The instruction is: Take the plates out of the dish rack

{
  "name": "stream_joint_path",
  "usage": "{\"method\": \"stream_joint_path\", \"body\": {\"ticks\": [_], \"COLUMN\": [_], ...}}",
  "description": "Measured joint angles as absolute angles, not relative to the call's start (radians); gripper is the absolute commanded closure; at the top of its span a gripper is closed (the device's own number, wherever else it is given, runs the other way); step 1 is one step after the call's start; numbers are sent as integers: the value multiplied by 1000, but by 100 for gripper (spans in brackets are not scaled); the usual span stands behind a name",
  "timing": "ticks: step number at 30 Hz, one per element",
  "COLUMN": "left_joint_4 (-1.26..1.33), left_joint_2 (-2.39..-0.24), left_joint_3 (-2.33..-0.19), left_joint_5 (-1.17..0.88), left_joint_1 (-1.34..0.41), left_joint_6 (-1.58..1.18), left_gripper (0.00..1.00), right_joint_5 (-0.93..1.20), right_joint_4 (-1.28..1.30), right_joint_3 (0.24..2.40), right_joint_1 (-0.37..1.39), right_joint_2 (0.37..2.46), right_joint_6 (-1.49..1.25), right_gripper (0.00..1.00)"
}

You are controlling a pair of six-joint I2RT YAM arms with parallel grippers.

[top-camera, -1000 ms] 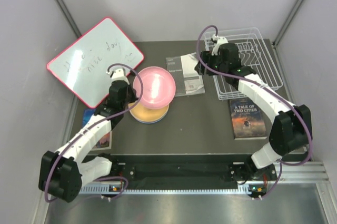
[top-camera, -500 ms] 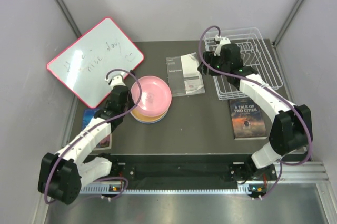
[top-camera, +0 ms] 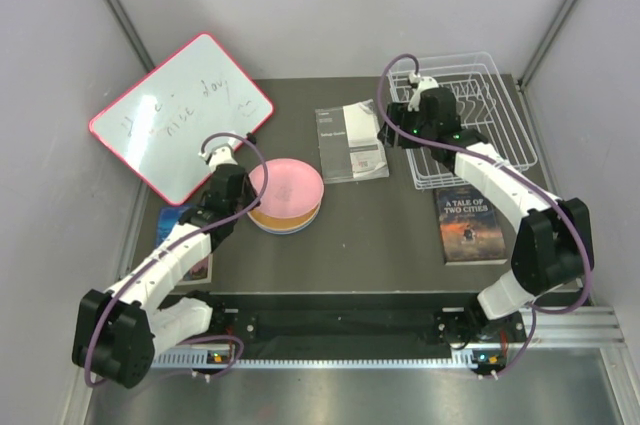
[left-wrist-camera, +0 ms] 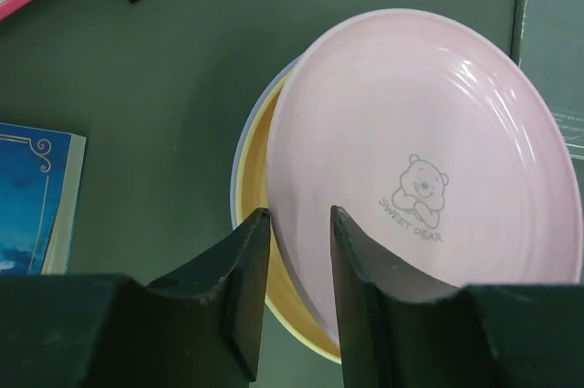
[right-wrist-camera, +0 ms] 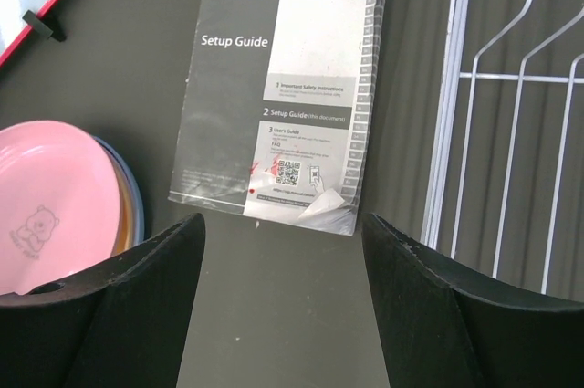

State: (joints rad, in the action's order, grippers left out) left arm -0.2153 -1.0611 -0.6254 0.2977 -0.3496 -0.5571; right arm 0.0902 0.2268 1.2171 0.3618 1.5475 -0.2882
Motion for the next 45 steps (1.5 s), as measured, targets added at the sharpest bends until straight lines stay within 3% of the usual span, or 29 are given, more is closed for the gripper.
{"method": "stream_joint_path", "body": {"ticks": [7,14,28,32,38,45], "left_joint_4": [-221,-234,-146,-104,-43,-19], "left_joint_2": [-1060,-1035,-1045,-1096,-1156,-1183], "left_joint_3": [-625,-627,-783,-841,-871,-875], "left_joint_5": [304,324,307,299,273,243], "left_joint_1": [-350,-350,-350,-350,-350,-350], "left_joint_6": [-559,-542,-416,-390,-363,-340], "left_gripper": [33,20,14,14,14,14], "right_joint_5": [76,50,-179,-265,-360,-424], "right_joint_4": [228,233,180,118,19,-23], "right_joint_3": [1217,1217,1115,1022,876,770], "right_joint_1": [353,342,311,311,311,311], "right_joint_2": [1547,1544,1329,1216,1070,1037], "right_joint_6": [-282,-267,-164,-142,-126,-123], "right_gripper": [29,25,10,1,0,0]}}
